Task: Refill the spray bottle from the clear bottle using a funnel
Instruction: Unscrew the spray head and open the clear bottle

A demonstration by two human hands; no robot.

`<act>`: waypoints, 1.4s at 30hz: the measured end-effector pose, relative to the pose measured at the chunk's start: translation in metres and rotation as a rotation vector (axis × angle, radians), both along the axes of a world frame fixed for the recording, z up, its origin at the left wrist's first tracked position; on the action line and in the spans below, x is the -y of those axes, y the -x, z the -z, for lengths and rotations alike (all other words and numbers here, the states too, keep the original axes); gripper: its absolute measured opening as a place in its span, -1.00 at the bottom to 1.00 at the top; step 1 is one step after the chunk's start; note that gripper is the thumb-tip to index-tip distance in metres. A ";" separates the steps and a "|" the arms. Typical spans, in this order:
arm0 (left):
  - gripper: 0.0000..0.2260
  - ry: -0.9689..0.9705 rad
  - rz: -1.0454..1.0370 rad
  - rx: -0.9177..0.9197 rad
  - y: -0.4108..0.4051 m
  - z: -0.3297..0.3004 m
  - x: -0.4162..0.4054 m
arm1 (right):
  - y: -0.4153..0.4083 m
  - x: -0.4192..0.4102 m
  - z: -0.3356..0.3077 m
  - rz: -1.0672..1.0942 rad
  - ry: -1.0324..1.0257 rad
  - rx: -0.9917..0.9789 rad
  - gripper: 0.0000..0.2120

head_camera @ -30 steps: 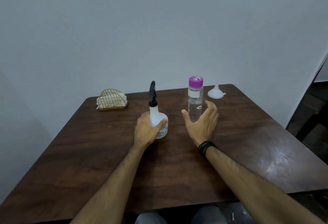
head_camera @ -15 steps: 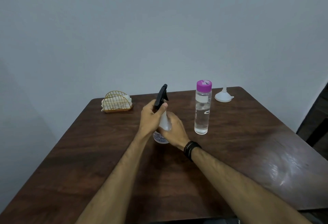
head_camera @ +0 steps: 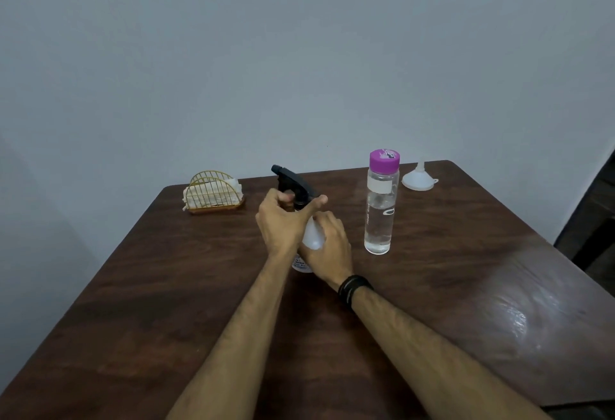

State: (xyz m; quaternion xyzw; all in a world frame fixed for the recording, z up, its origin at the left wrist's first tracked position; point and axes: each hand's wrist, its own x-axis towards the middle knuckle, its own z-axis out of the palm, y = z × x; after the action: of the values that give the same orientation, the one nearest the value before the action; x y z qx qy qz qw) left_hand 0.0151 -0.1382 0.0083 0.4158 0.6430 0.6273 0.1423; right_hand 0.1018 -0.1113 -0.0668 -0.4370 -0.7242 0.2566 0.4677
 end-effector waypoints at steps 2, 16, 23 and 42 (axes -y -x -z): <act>-0.48 0.055 0.047 0.033 -0.005 0.002 -0.003 | -0.002 0.001 -0.002 0.023 -0.004 0.004 -0.39; -0.60 -0.106 0.018 0.171 -0.006 0.005 0.000 | -0.004 0.003 -0.008 0.057 -0.007 0.016 -0.27; -0.79 -0.045 0.302 0.195 -0.005 0.013 0.002 | -0.004 0.002 -0.008 0.068 -0.023 0.033 -0.38; -0.75 -0.471 0.060 0.349 0.052 -0.142 -0.015 | -0.004 -0.004 0.002 0.115 -0.066 0.075 -0.52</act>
State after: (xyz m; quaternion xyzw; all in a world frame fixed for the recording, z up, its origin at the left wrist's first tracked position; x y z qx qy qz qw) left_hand -0.0366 -0.1231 0.1504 0.3422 0.4328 0.8168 0.1689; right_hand 0.1060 -0.1074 -0.0683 -0.4715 -0.7229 0.1891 0.4683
